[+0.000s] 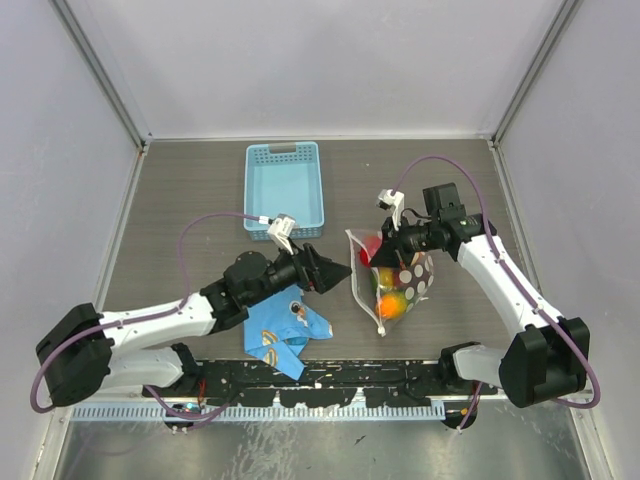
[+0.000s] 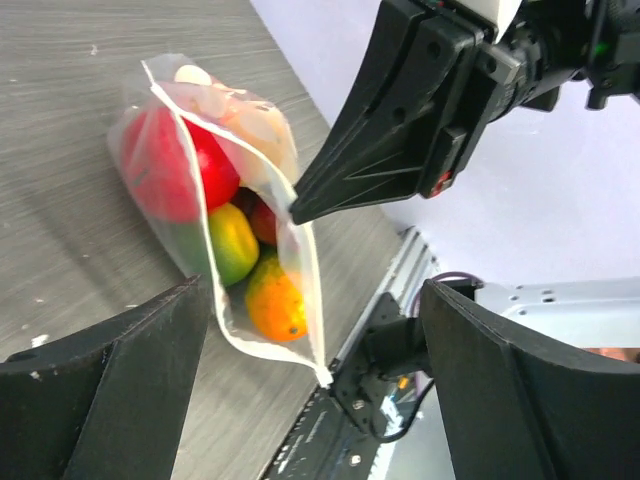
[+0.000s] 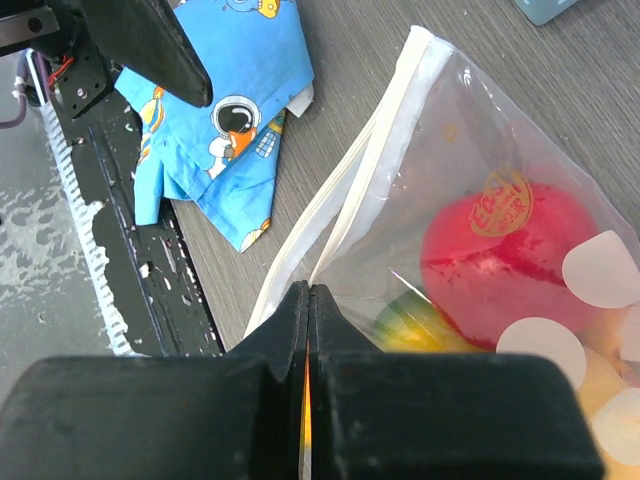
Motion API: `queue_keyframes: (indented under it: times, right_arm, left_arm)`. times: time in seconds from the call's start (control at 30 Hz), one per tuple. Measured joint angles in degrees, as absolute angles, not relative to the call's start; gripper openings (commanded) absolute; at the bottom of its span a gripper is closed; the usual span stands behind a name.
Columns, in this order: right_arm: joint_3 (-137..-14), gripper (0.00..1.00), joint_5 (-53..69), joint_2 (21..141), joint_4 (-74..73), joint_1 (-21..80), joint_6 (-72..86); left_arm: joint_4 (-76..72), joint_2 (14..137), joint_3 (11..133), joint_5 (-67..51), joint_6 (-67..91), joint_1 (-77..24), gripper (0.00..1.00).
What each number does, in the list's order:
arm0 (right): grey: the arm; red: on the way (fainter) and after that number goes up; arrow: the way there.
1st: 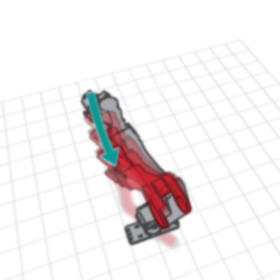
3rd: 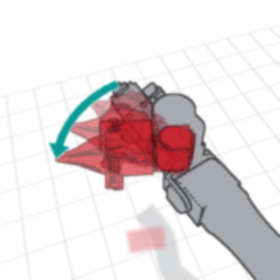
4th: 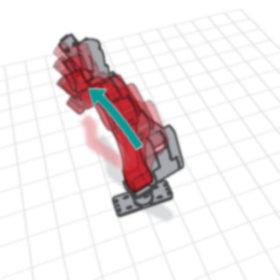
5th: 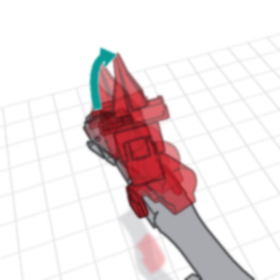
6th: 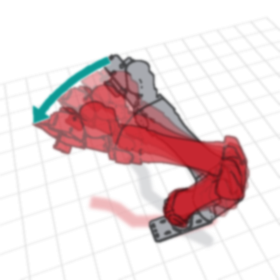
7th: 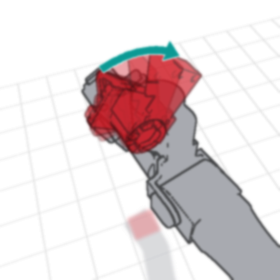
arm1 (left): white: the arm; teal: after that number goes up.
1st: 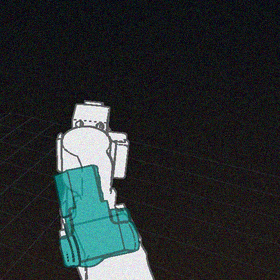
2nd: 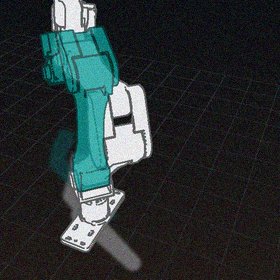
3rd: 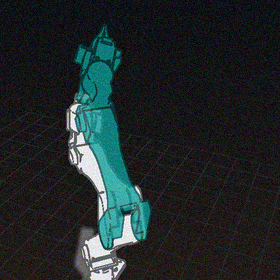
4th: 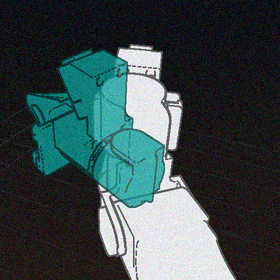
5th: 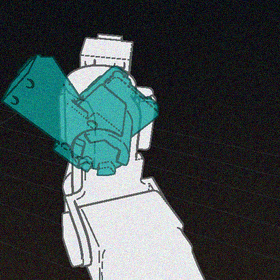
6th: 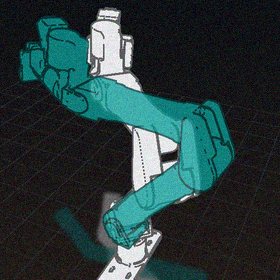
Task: Open the zip-top bag and remove the fake food
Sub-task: Open the zipper of the food storage bag at the center of the board.
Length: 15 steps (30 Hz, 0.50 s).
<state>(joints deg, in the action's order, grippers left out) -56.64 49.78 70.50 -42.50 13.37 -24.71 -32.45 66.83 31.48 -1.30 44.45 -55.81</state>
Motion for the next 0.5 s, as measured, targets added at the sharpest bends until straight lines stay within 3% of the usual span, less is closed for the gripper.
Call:
queue_keyframes:
  times: [0.5]
  right_arm:
    - [-56.10, 0.01, 51.22, 69.97, -42.59, 13.37, -25.91]
  left_arm:
    - [-34.63, 81.14, 39.35, 3.92, 65.14, -55.81, 0.79]
